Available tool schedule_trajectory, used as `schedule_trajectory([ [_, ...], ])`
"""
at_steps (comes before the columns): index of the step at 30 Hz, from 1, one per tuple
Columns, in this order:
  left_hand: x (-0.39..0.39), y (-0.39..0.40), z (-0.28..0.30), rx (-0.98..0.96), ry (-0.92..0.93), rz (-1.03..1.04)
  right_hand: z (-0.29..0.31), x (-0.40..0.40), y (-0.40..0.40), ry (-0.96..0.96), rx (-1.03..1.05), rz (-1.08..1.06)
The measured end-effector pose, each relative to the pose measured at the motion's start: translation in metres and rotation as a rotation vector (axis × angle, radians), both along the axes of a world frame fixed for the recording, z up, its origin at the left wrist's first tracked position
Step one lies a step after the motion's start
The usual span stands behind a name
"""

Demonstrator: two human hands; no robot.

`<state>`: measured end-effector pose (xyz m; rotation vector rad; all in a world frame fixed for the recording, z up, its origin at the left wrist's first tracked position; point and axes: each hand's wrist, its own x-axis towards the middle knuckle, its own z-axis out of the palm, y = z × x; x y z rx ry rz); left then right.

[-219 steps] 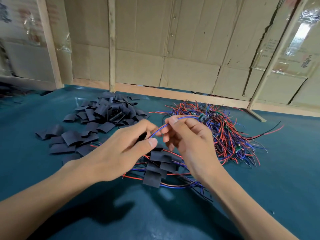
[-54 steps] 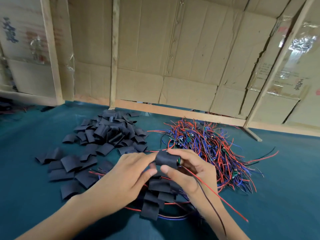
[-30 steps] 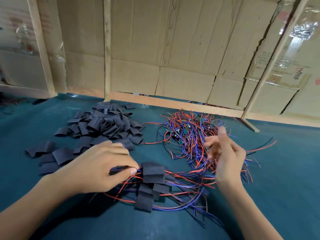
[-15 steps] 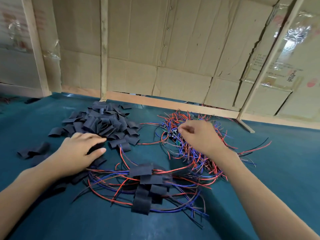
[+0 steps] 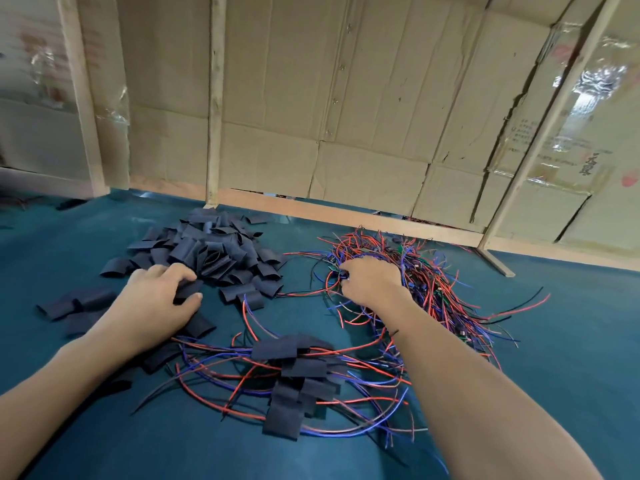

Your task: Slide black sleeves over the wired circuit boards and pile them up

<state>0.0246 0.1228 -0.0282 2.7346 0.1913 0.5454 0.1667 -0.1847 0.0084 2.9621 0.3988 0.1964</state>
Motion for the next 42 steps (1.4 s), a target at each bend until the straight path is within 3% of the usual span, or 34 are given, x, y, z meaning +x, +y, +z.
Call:
schedule_trajectory([
  [5, 0.002, 0.002, -0.004, -0.039, 0.064, 0.045, 0.002, 0.006, 0.005, -0.069, -0.117, 0.095],
  [8, 0.003, 0.004, -0.005, -0.024, 0.090, 0.041, -0.001, 0.007, 0.005, 0.045, -0.209, 0.104],
  [17, 0.004, 0.006, -0.008, -0.009, 0.070, 0.041, 0.025, 0.003, 0.015, 0.225, -0.054, 0.142],
  [20, 0.006, 0.008, -0.010, 0.024, 0.083, 0.079, 0.024, 0.004, 0.009, 0.187, -0.080, 0.182],
  [23, 0.005, 0.008, -0.010, 0.030, 0.078, 0.077, 0.028, 0.009, 0.004, 0.016, -0.038, 0.238],
  [25, 0.001, 0.008, -0.007, -0.007, 0.041, 0.053, 0.032, 0.011, 0.002, -0.127, 0.164, 0.251],
  [27, -0.002, 0.007, -0.005, -0.048, -0.012, 0.031, 0.042, 0.010, 0.002, -0.211, 0.522, 0.254],
  [32, -0.008, 0.006, -0.002, -0.191, -0.102, 0.004, 0.084, -0.012, 0.010, -0.240, 1.344, 0.200],
  [36, -0.016, 0.000, 0.005, -0.274, -0.253, 0.013, 0.107, -0.057, 0.006, 0.024, 1.976, 0.240],
  [39, -0.026, -0.004, 0.012, -0.203, -0.394, -0.022, 0.092, -0.096, -0.004, 0.296, 2.171, 0.323],
  [42, -0.038, -0.015, 0.025, -0.058, -0.500, -0.109, 0.066, -0.121, -0.006, 0.445, 2.220, 0.351],
])
